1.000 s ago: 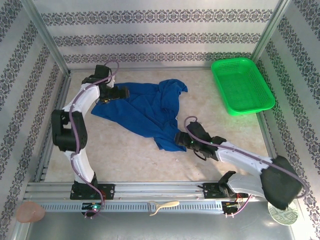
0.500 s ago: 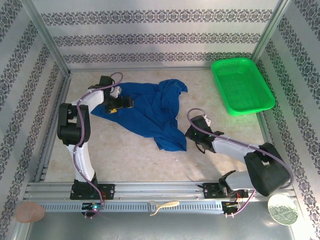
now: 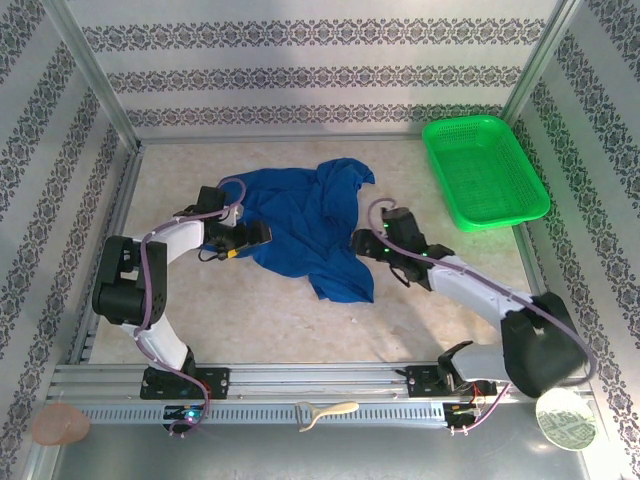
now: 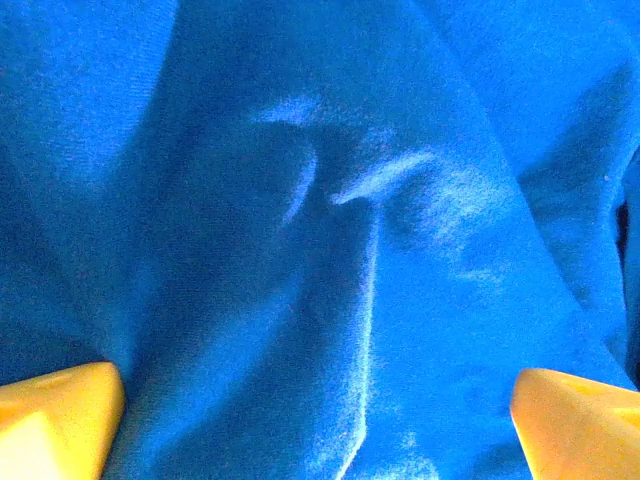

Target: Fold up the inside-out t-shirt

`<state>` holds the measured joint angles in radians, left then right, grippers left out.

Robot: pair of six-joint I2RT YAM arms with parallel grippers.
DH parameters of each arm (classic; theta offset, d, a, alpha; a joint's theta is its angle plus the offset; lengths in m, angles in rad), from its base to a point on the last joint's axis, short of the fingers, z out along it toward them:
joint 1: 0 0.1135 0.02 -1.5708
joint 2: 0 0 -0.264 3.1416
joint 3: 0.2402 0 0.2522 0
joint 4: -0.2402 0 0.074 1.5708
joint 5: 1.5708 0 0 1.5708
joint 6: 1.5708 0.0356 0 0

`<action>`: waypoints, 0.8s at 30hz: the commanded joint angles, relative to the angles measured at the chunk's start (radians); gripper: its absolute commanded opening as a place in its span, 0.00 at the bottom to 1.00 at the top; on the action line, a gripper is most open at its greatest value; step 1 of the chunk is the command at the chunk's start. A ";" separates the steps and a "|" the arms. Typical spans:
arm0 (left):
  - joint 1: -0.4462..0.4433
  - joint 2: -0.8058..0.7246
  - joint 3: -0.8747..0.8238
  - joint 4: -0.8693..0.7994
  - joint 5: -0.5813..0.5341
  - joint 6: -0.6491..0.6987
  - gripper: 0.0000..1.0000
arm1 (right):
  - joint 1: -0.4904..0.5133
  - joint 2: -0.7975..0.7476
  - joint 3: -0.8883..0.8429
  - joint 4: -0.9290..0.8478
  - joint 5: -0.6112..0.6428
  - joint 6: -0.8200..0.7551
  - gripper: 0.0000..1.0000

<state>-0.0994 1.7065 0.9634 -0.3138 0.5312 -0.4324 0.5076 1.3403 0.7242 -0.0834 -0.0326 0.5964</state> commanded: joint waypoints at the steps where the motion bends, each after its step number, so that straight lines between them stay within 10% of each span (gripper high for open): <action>1: -0.009 -0.039 0.020 0.003 -0.016 -0.032 0.99 | 0.065 0.115 0.053 -0.010 -0.028 -0.087 0.78; 7: -0.009 0.009 0.182 -0.102 -0.112 0.010 0.99 | 0.108 0.263 0.078 0.005 0.004 -0.055 0.73; 14: -0.007 0.116 0.210 -0.121 -0.124 0.032 0.99 | -0.045 0.163 -0.028 0.002 -0.008 -0.008 0.02; 24: -0.040 -0.039 -0.081 0.059 -0.024 -0.085 0.99 | -0.389 -0.028 -0.025 -0.164 -0.024 -0.080 0.00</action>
<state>-0.1120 1.7214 0.9665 -0.2878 0.4641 -0.4500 0.1638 1.3315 0.6788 -0.1623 -0.0586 0.5579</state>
